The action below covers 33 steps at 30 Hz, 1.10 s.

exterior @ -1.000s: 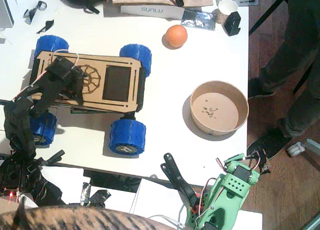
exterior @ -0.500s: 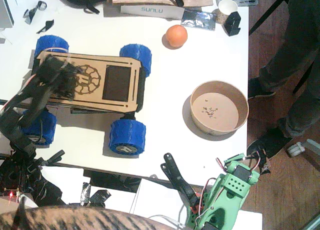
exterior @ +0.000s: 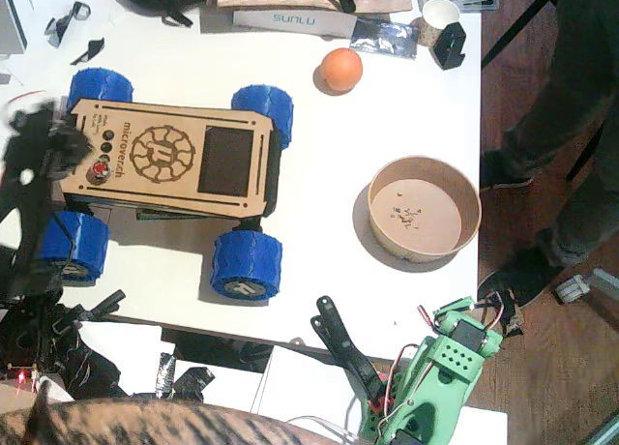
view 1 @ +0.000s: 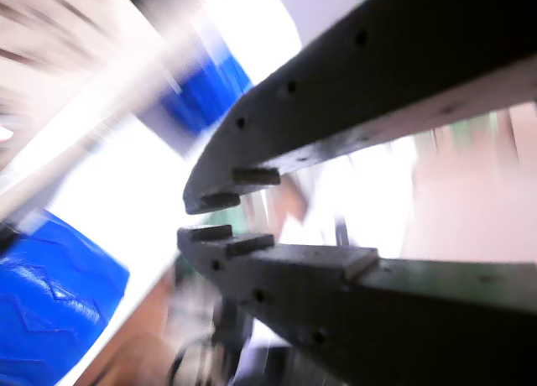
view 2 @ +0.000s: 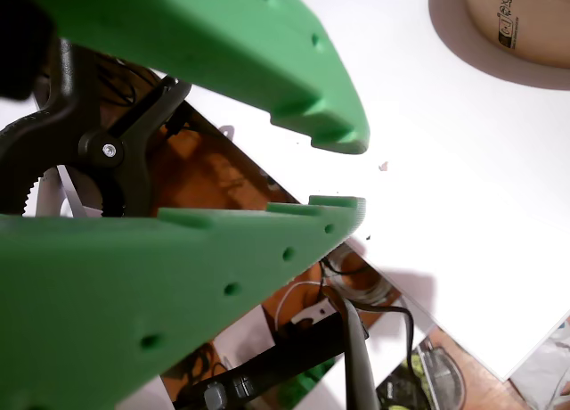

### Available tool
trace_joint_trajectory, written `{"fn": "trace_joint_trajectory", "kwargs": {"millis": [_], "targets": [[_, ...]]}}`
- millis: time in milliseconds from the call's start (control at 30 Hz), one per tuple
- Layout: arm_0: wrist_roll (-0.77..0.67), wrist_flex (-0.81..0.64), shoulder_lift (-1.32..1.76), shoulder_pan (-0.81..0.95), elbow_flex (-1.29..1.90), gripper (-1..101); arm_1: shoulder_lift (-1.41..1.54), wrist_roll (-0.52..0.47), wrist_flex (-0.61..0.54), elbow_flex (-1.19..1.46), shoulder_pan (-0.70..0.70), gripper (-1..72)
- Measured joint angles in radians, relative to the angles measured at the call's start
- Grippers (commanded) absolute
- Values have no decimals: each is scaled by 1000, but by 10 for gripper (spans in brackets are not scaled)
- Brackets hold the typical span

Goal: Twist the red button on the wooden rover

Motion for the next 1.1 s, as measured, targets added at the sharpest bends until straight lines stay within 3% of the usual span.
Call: {"fn": "trace_joint_trajectory", "kwargs": {"millis": [133,233,500,800,1100], "targets": [[-193,5,55,-146,9,2,0,0,0,0,0,25],[-261,8,160,-215,60,2,0,0,0,0,0,25],[-285,-25,558,-357,281,2,0,0,0,0,0,25],[-288,-46,910,-716,308,2,0,0,0,0,0,25],[-288,-25,1212,-781,302,2,0,0,0,0,0,25]]}}
